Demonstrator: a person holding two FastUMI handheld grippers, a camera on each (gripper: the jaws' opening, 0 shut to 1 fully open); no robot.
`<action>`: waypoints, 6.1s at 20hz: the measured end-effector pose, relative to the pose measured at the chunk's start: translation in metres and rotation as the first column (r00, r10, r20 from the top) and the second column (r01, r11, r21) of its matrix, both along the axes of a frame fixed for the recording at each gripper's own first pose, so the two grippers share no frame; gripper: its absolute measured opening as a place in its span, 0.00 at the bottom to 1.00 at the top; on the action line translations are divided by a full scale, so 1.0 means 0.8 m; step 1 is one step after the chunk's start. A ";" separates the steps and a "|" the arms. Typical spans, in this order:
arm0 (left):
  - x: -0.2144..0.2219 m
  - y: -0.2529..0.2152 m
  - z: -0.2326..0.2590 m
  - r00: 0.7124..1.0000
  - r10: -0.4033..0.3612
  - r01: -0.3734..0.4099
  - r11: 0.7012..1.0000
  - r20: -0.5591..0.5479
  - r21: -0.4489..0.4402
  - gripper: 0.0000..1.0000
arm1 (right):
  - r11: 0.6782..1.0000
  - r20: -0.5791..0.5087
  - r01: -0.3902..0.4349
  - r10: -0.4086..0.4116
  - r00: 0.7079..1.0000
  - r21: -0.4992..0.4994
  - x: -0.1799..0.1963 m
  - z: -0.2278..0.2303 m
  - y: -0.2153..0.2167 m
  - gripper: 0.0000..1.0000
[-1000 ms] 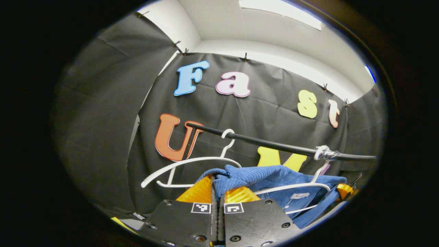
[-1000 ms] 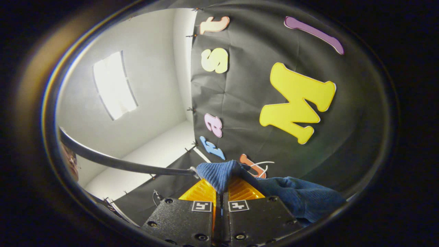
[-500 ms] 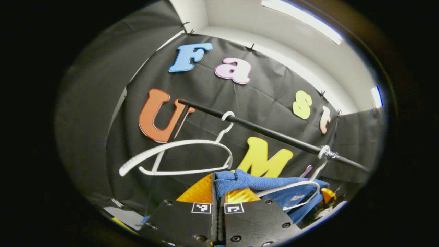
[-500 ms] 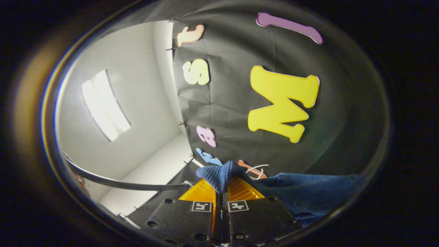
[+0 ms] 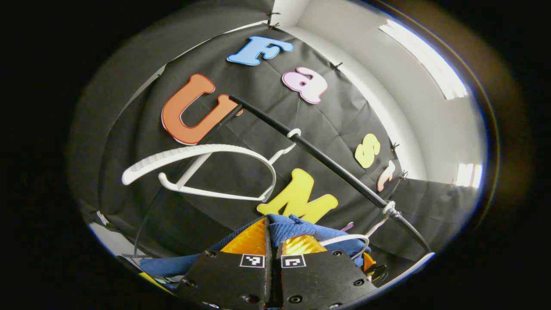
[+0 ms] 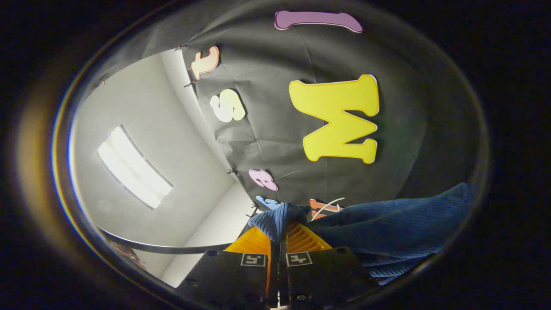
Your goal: Grasp the clothes on the hanger with both hands and then place them into the laundry hamper below.
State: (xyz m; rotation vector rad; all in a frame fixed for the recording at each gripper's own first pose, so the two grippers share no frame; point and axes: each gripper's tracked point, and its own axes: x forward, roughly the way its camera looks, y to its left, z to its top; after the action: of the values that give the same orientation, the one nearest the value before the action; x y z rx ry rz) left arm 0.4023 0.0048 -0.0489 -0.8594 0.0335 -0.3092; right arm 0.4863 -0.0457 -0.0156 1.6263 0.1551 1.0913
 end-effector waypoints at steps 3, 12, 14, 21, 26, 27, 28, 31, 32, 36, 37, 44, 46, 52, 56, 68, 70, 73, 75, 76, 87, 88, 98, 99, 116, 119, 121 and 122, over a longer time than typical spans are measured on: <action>0.000 -0.005 -0.002 1.000 -0.023 0.023 1.000 -0.017 -0.017 0.00 | 1.000 0.004 -0.004 0.004 1.000 -0.017 0.004 0.001 -0.002 0.04; 0.001 -0.015 0.060 0.996 -0.044 0.035 0.993 0.081 0.114 0.00 | 0.998 0.102 0.005 0.001 0.995 -0.057 0.009 0.046 -0.015 0.04; 0.005 -0.018 0.049 0.996 -0.070 0.064 0.992 0.050 0.111 0.00 | 0.996 0.103 0.006 0.003 0.995 -0.085 0.018 0.043 -0.017 0.04; 0.003 -0.013 -0.002 0.994 -0.105 0.105 0.995 -0.012 -0.002 0.05 | 0.988 0.012 0.012 -0.010 1.000 -0.152 0.030 -0.021 -0.011 0.04; -0.010 -0.018 -0.014 0.993 -0.115 0.116 0.990 0.012 -0.075 0.00 | 0.992 0.000 0.010 -0.010 1.000 -0.128 0.026 -0.027 -0.014 0.04; -0.015 -0.019 -0.016 0.993 -0.116 0.117 0.991 0.014 -0.069 0.00 | 0.992 -0.008 0.015 -0.016 1.000 -0.129 0.027 -0.032 -0.014 0.04; -0.017 -0.019 -0.018 0.993 -0.116 0.116 0.991 0.014 -0.070 0.00 | 0.991 -0.015 0.016 -0.018 1.000 -0.130 0.026 -0.037 -0.015 0.03; -0.025 -0.025 -0.023 0.993 -0.118 0.119 0.989 0.016 -0.082 0.00 | 0.990 -0.043 0.018 -0.024 0.999 -0.142 0.022 -0.058 -0.018 0.03; -0.024 -0.026 -0.031 0.993 -0.114 0.114 0.991 0.001 -0.071 0.00 | 0.984 -0.071 0.025 -0.038 0.997 -0.176 0.023 -0.075 -0.014 0.04; -0.037 -0.025 -0.058 0.994 -0.101 0.098 0.992 -0.044 -0.074 0.05 | 0.978 -0.116 0.017 -0.043 0.992 -0.209 0.008 -0.107 -0.016 0.04; -0.039 -0.023 -0.063 0.994 -0.094 0.090 0.993 -0.052 -0.078 0.05 | 0.977 -0.111 0.011 -0.036 0.993 -0.215 0.001 -0.109 -0.014 0.05; -0.063 0.006 -0.106 0.987 -0.015 0.006 0.998 -0.159 -0.055 0.00 | 0.962 -0.108 -0.019 -0.011 0.994 -0.273 -0.031 -0.115 0.015 0.04; -0.072 0.011 -0.107 0.985 -0.005 -0.004 0.999 -0.172 -0.050 0.00 | 0.960 -0.108 -0.024 -0.006 0.994 -0.281 -0.043 -0.111 0.024 0.04; -0.117 0.031 -0.114 0.976 0.004 0.003 1.000 -0.219 0.030 0.00 | 0.937 -0.084 -0.020 -0.010 0.996 -0.349 -0.086 -0.101 0.059 0.04; -0.137 0.030 -0.094 0.977 -0.025 0.037 0.998 -0.213 0.053 0.00 | 0.928 -0.065 -0.019 -0.006 0.998 -0.372 -0.116 -0.088 0.092 0.04; -0.197 -0.059 -0.133 0.943 -0.146 0.214 0.954 -0.299 0.209 0.00 | 0.799 -0.070 -0.092 0.062 0.996 -0.595 -0.212 -0.140 0.219 0.04; -0.204 -0.080 -0.161 0.930 -0.163 0.246 0.943 -0.330 0.226 0.00 | 0.751 -0.081 -0.102 0.066 0.995 -0.652 -0.222 -0.167 0.235 0.05; -0.223 -0.103 -0.205 0.906 -0.177 0.283 0.929 -0.383 0.239 0.06 | 0.685 -0.114 -0.138 0.081 0.990 -0.715 -0.237 -0.208 0.252 0.05; -0.228 -0.112 -0.238 0.890 -0.176 0.295 0.925 -0.421 0.239 0.06 | 0.628 -0.133 -0.159 0.088 0.987 -0.762 -0.246 -0.240 0.260 0.05; -0.228 -0.115 -0.255 0.880 -0.178 0.303 0.925 -0.441 0.232 0.00 | 0.595 -0.140 -0.170 0.097 0.985 -0.786 -0.249 -0.256 0.264 0.04; -0.264 -0.135 -0.458 0.711 -0.117 0.334 0.924 -0.693 0.188 0.00 | 0.254 -0.247 -0.273 0.130 0.960 -0.928 -0.272 -0.425 0.292 0.05; -0.267 -0.132 -0.472 0.697 -0.104 0.337 0.921 -0.709 0.197 0.00 | 0.229 -0.257 -0.280 0.126 0.958 -0.932 -0.274 -0.424 0.290 0.05; -0.286 -0.134 -0.556 0.610 0.034 0.405 0.845 -0.791 0.349 0.00 | -0.099 -0.277 -0.277 -0.018 0.961 -0.956 -0.271 -0.442 0.276 0.05; -0.287 -0.132 -0.557 0.609 0.046 0.407 0.839 -0.792 0.361 0.00 | -0.135 -0.263 -0.263 -0.017 0.965 -0.955 -0.270 -0.442 0.273 0.05; -0.286 -0.125 -0.563 0.618 0.096 0.400 0.816 -0.780 0.418 0.51 | -0.175 -0.204 -0.215 -0.076 0.976 -0.961 -0.266 -0.446 0.265 0.25; -0.285 -0.114 -0.558 0.636 0.132 0.368 0.814 -0.760 0.450 0.97 | -0.181 -0.167 -0.181 -0.088 0.982 -0.967 -0.266 -0.437 0.258 0.71; -0.286 -0.112 -0.554 0.637 0.135 0.359 0.819 -0.759 0.447 0.97 | -0.181 -0.148 -0.165 -0.103 0.984 -0.969 -0.267 -0.427 0.252 0.76; -0.286 -0.109 -0.549 0.645 0.140 0.350 0.820 -0.752 0.453 0.98 | -0.178 -0.140 -0.158 -0.109 0.984 -0.971 -0.269 -0.421 0.250 0.76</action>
State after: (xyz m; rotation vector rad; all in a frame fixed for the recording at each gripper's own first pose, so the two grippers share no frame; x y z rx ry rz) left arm 0.1735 -0.0822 -0.4883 -0.3209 0.9547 -0.0111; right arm 0.2711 0.1540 -0.3524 0.1056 0.9583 0.4062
